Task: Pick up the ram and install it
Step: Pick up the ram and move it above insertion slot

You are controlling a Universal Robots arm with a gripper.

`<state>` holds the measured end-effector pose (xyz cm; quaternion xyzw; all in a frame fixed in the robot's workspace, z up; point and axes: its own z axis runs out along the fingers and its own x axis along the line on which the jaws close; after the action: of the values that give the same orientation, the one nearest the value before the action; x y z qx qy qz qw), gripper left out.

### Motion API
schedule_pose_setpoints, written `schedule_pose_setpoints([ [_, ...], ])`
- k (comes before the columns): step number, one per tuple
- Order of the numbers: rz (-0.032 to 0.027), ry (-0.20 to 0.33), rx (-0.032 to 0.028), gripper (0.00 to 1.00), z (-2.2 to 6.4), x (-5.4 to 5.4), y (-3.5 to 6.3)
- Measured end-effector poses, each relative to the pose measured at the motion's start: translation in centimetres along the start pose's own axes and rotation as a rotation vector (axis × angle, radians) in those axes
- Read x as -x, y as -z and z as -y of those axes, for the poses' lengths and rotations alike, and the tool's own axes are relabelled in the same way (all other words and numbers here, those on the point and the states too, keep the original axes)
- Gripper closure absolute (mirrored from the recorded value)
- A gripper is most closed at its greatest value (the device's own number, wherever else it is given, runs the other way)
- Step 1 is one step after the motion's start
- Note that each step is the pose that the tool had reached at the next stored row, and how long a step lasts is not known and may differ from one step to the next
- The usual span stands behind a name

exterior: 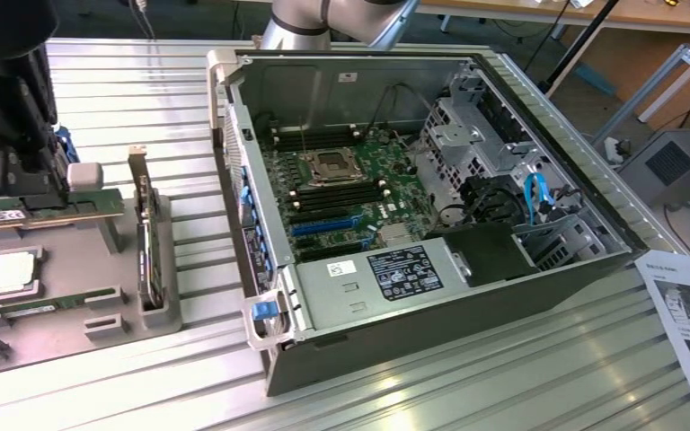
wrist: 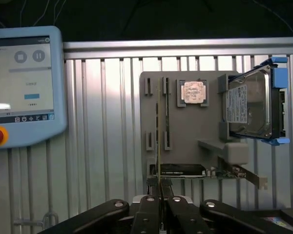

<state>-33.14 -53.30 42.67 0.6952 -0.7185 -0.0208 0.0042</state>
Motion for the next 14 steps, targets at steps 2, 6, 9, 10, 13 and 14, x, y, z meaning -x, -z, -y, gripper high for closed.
schedule_pose_setpoints([
  [2,0.0,0.0,0.0,0.87,0.6,0.0,0.02],
  [6,0.0001,0.0,0.0,0.87,1.85,0.1,0.06],
  [9,0.0,0.0,0.0001,0.87,2.86,0.1,0.1],
  [10,0.0,0.0,0.0001,0.87,3.21,0.1,0.11],
  [13,0.0,0.0,0.0002,0.87,4.67,0.2,0.16],
  [14,0.0001,0.0,0.0001,0.87,5.0,0.2,0.17],
])
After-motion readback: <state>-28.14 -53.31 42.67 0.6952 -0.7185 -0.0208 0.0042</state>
